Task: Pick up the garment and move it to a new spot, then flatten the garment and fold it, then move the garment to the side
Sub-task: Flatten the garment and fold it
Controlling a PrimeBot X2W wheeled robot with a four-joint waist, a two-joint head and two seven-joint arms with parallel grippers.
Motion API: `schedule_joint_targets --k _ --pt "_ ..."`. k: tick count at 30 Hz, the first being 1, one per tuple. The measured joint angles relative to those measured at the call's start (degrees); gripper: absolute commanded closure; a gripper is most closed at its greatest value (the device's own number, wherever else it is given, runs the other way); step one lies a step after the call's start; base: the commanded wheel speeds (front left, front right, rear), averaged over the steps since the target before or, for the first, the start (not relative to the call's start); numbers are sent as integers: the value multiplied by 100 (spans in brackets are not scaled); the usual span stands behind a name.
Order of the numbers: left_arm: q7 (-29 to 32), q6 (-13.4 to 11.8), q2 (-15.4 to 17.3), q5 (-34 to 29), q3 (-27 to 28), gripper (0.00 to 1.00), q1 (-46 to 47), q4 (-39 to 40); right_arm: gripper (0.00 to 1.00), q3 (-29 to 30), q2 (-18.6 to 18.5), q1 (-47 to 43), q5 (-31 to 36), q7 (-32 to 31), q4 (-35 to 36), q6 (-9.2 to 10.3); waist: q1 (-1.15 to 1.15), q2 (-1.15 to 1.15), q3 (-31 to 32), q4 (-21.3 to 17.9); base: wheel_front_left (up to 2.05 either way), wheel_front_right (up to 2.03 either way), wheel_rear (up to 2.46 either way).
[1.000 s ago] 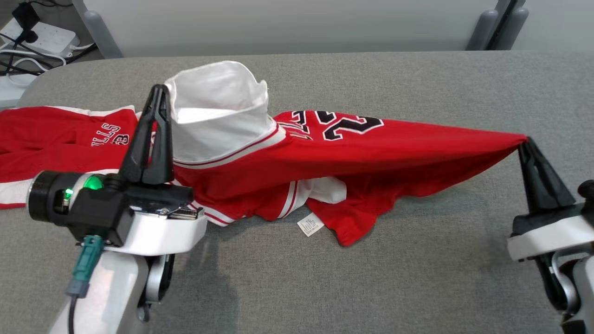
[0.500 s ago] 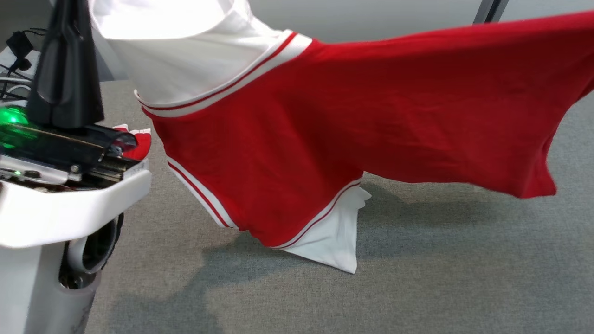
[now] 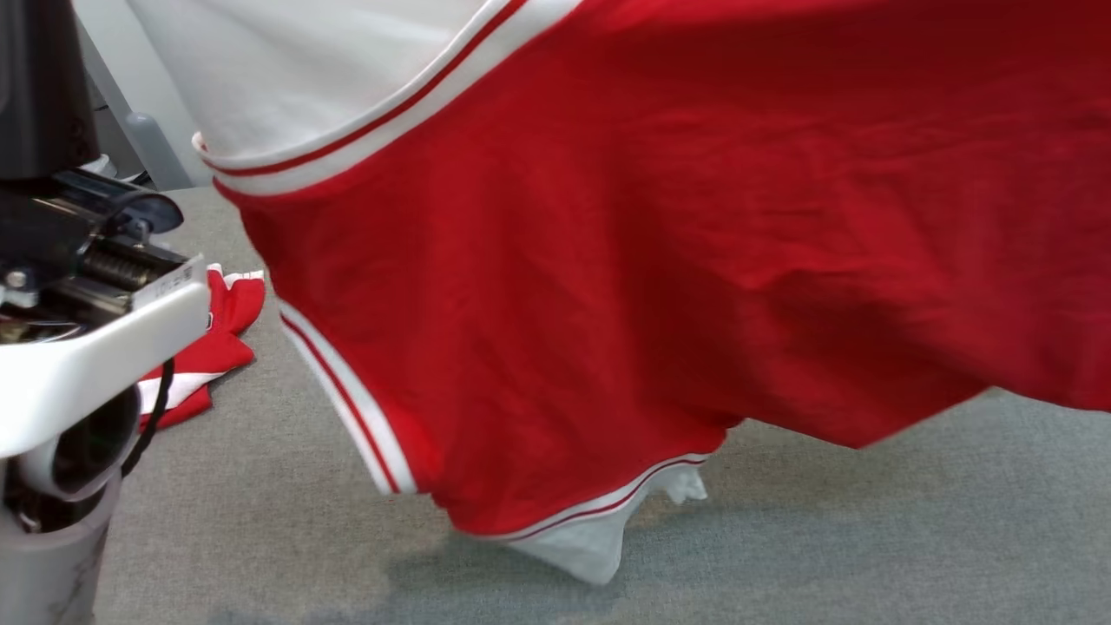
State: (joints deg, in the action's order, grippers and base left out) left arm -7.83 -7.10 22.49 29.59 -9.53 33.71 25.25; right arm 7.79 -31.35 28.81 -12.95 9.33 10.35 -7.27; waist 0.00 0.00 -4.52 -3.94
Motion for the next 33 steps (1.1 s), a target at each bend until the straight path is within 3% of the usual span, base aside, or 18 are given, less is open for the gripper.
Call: schedule_joint_targets --k 6,10,13,17,21,23,28,33 --pt "679 -135 -20 598 114 100 331 415 100 425 -118 -27 -185 -436 465 -5 0 0 -3 -57 0 0 0" --pt "1215 -192 -37 1018 22 100 380 -218 100 -615 -194 36 -554 -982 -176 -5 0 0 -78 -114 0 0 0" --pt "1302 93 -11 1035 -210 100 782 -1376 100 -1671 -168 621 -798 -1187 -1234 -5 0 0 -160 -114 0 0 0" --pt "855 550 -197 783 -538 100 1781 -3340 100 -2902 141 2266 -922 -972 -2878 -7 0 0 -162 -76 0 0 0" --pt "-257 1172 -636 501 -805 100 3031 -4960 100 -3108 396 3812 -319 188 -4482 -16 0 0 -48 30 0 0 0" --pt "-580 1312 -806 454 -827 100 3627 -5339 100 -3028 398 4467 56 426 -5009 -15 0 0 -58 102 0 0 0" --pt "-717 1418 -876 431 -1022 100 4115 -5041 100 -3704 359 4918 454 526 -5805 -14 0 0 -371 149 0 0 0" --pt "-725 1455 -816 662 -1596 100 2600 -4515 100 -3994 393 4061 226 535 -6003 -15 0 0 -815 152 0 0 0"
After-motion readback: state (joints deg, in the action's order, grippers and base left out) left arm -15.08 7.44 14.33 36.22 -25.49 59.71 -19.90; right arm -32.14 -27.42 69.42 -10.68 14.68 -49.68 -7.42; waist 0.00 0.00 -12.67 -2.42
